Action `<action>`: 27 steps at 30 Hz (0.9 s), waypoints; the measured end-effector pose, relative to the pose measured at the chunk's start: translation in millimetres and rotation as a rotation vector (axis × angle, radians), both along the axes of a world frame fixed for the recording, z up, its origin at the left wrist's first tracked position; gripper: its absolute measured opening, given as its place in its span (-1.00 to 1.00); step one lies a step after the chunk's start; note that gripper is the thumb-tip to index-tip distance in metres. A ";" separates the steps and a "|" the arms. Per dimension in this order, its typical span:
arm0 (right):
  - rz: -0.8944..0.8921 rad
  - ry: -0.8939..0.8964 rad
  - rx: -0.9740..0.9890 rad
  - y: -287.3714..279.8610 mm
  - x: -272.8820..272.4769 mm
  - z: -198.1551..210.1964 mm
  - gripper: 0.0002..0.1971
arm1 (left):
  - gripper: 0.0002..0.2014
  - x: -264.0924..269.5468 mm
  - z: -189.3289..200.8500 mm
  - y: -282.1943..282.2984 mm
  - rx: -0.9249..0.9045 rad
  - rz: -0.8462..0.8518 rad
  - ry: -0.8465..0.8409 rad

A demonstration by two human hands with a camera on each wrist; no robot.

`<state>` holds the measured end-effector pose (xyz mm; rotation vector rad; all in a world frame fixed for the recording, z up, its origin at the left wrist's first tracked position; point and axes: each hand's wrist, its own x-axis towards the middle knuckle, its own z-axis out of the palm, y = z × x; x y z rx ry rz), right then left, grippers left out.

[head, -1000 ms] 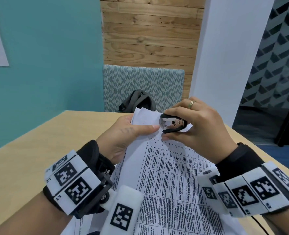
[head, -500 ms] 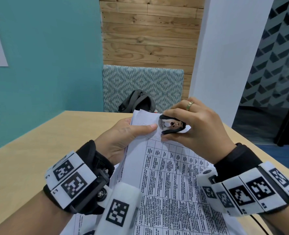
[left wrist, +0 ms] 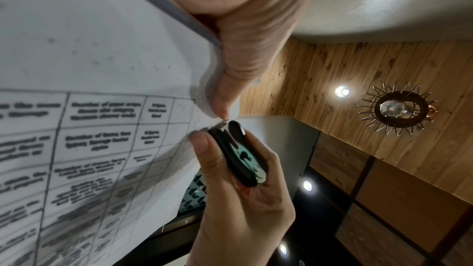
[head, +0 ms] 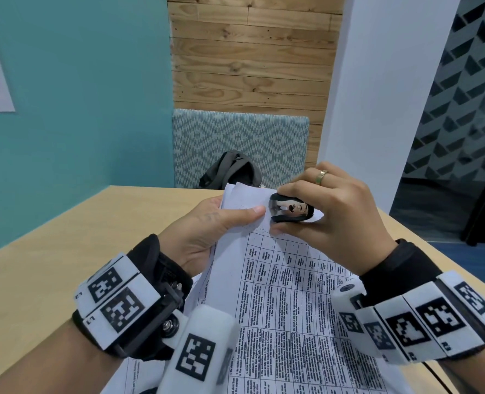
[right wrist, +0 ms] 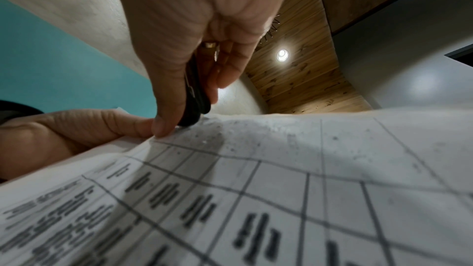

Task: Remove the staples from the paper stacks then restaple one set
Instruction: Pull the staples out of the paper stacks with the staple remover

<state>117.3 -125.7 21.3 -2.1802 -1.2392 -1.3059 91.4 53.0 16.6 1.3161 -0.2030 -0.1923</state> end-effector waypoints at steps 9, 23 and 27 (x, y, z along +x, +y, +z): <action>-0.039 -0.029 -0.015 1.8 -3.6 1.8 -0.67 | -0.53 -1.2 0.8 -0.6 -0.004 -0.026 -0.004; 0.061 0.074 0.027 4.1 -12.8 9.0 -0.71 | -0.59 -3.1 1.4 0.0 0.033 0.022 -0.153; 0.095 0.140 0.078 3.6 -13.8 9.4 -0.68 | -0.59 -5.7 3.8 -1.9 0.041 0.032 -0.202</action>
